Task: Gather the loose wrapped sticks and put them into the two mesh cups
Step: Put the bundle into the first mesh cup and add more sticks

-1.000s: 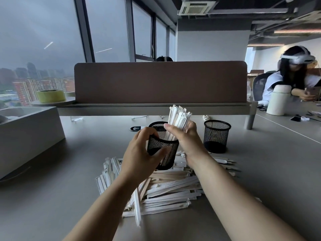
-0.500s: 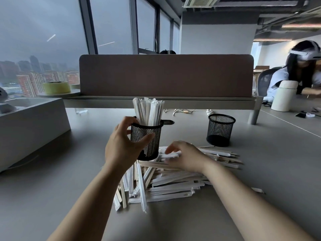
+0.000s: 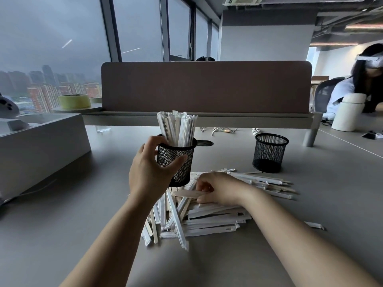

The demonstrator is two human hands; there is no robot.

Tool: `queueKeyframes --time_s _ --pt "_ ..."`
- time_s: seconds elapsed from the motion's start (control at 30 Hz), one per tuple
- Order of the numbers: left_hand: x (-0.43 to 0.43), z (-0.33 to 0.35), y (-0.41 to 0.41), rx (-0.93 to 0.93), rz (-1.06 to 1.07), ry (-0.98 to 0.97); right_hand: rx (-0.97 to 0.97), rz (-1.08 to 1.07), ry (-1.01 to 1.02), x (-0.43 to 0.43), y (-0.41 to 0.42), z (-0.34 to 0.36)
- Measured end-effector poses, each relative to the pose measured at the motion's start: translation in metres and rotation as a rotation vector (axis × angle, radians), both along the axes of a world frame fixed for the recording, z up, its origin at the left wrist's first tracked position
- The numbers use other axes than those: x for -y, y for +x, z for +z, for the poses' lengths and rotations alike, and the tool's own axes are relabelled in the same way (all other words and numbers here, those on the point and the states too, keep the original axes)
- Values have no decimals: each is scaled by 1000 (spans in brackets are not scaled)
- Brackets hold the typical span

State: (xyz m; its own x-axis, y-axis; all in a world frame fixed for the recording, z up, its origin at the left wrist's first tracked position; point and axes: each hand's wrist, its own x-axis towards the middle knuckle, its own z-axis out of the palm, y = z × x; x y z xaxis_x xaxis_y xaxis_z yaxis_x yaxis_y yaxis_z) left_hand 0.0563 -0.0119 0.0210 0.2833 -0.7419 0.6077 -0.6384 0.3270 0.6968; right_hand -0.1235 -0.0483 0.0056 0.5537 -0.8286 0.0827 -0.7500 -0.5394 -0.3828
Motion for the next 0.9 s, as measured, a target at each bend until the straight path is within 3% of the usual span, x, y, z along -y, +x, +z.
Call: queueKeyframes --time_s 0.33,0.43,0.6,0.9 --pt "0 -3 -4 31 17 -14 5 -117 49 4 -22 11" --pt "0 -3 -3 27 23 -26 -106 -152 64 4 -32 17" --pt "0 -4 -5 18 15 -18 -308 -80 262 3 -36 13" --pt "0 -7 -9 33 4 6 -393 -106 174 4 -28 5"
